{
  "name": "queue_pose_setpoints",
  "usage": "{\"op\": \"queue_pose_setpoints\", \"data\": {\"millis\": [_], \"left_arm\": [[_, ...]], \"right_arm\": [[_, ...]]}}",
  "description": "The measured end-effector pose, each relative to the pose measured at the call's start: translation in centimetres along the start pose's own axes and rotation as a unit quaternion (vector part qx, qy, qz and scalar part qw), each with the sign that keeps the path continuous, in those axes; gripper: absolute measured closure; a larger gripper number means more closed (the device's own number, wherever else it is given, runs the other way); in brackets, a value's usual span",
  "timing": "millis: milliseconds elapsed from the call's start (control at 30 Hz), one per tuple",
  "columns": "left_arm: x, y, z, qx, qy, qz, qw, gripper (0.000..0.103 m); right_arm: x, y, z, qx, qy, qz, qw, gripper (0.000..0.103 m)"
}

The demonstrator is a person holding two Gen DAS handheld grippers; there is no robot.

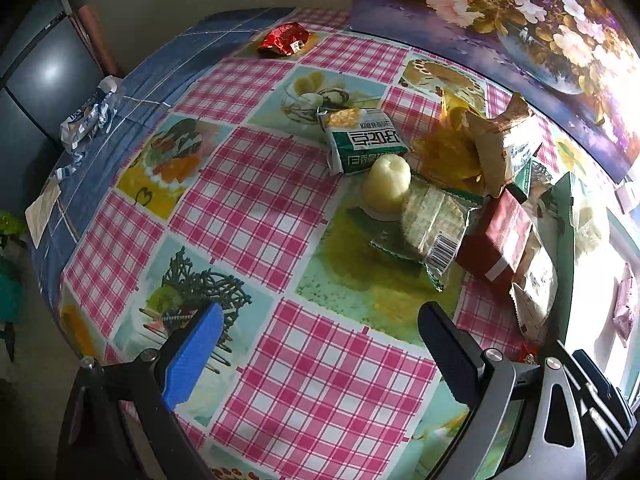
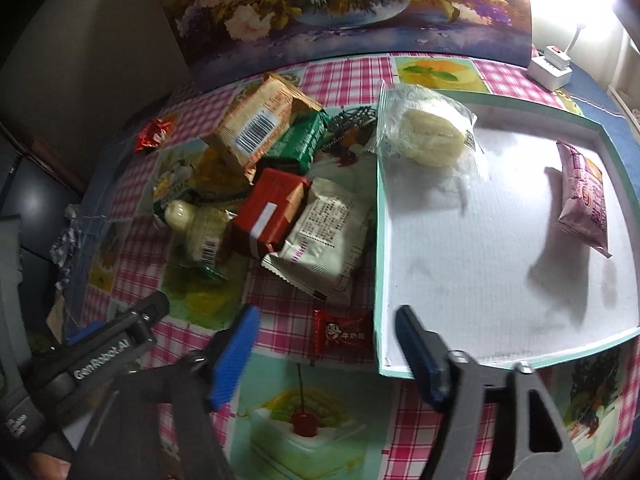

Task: Organize snacks
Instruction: 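Withdraw both tools from the tray back toward the snack pile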

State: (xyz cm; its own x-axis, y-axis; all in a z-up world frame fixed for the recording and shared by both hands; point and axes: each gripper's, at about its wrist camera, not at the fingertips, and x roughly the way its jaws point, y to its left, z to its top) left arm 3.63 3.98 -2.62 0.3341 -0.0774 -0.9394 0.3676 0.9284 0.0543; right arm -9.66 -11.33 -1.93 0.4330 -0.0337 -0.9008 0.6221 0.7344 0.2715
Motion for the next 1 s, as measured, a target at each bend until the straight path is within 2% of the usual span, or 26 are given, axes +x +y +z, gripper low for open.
{"op": "queue_pose_setpoints", "data": {"millis": [100,233,333,667,1000], "left_arm": [[0.0,0.0,0.0,-0.001,0.001,-0.003,1.0000,0.005],[0.1,0.0,0.0,-0.001,0.002,-0.006,1.0000,0.005],[0.1,0.0,0.0,-0.001,0.002,-0.007,1.0000,0.005],[0.5,-0.1,0.0,0.001,0.012,-0.010,0.9999,0.005],[0.6,-0.2,0.2,0.001,0.011,-0.008,0.9999,0.005]], "right_arm": [[0.1,0.0,0.0,0.001,0.000,0.000,1.000,0.041],[0.1,0.1,0.0,-0.005,0.004,0.006,1.000,0.054],[-0.1,0.4,0.1,-0.011,0.000,0.006,1.000,0.054],[1.8,0.8,-0.2,-0.028,0.037,-0.013,0.999,0.055],[2.7,2.5,-0.3,-0.066,0.043,-0.049,0.996,0.059]]}}
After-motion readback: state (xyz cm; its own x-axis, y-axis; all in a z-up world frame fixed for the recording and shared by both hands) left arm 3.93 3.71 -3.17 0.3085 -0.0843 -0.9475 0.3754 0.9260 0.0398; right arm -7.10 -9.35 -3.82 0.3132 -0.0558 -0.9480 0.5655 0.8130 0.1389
